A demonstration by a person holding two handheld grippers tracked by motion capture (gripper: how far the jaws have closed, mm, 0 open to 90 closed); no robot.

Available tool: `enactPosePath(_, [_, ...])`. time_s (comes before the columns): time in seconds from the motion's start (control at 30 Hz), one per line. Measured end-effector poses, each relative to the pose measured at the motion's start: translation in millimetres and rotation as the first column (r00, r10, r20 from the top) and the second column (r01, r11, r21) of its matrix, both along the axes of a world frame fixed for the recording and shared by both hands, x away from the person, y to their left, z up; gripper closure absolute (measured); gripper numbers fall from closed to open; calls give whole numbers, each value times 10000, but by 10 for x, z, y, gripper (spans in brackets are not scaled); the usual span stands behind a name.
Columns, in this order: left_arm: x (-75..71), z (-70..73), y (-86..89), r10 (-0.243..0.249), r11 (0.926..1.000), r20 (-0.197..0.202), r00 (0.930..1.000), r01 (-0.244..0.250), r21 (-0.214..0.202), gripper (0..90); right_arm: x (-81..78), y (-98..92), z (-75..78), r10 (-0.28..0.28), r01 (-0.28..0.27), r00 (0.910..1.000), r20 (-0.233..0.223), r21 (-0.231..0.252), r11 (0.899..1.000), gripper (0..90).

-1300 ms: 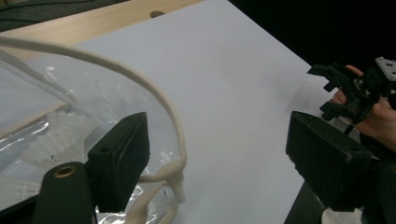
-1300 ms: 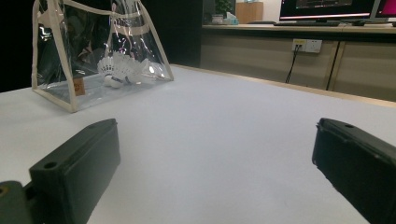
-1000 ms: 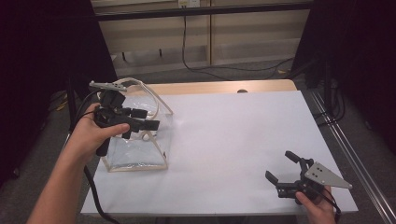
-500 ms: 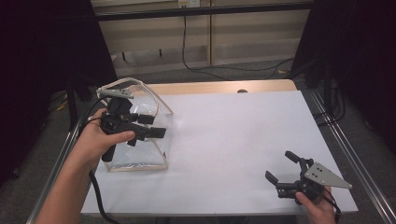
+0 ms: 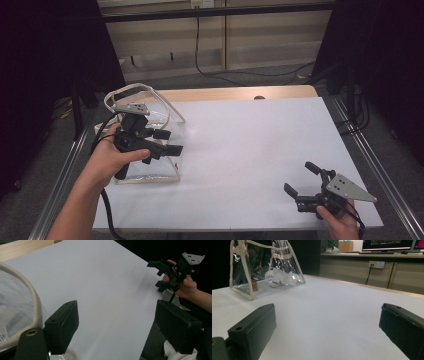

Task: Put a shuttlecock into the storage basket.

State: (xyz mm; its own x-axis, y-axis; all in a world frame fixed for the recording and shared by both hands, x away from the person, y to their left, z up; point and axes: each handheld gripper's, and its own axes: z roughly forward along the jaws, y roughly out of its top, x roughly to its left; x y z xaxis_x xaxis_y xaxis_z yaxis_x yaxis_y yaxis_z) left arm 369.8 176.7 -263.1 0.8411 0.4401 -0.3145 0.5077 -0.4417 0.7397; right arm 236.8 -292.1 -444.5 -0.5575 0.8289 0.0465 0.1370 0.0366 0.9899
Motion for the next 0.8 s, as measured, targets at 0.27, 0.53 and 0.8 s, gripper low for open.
enactPosePath(0.27, [-11, -80, -25, -105, 9999, 8, 9999, 105, 8, 194, 0, -5, -1, -2, 2, 10000, -8, -7, 10000, 7])
enactPosePath(0.53, [-29, -159, -9, -173, 9998, 102, 9998, 173, 36, 182, -1, -7, 0, 5, -5, 10000, 15, -8, 10000, 7])
enactPosePath(0.8, [-67, -238, -3, -216, 9997, 209, 9995, 215, 80, 157, -1, -3, -1, -12, 12, 10000, 0, -18, 10000, 7])
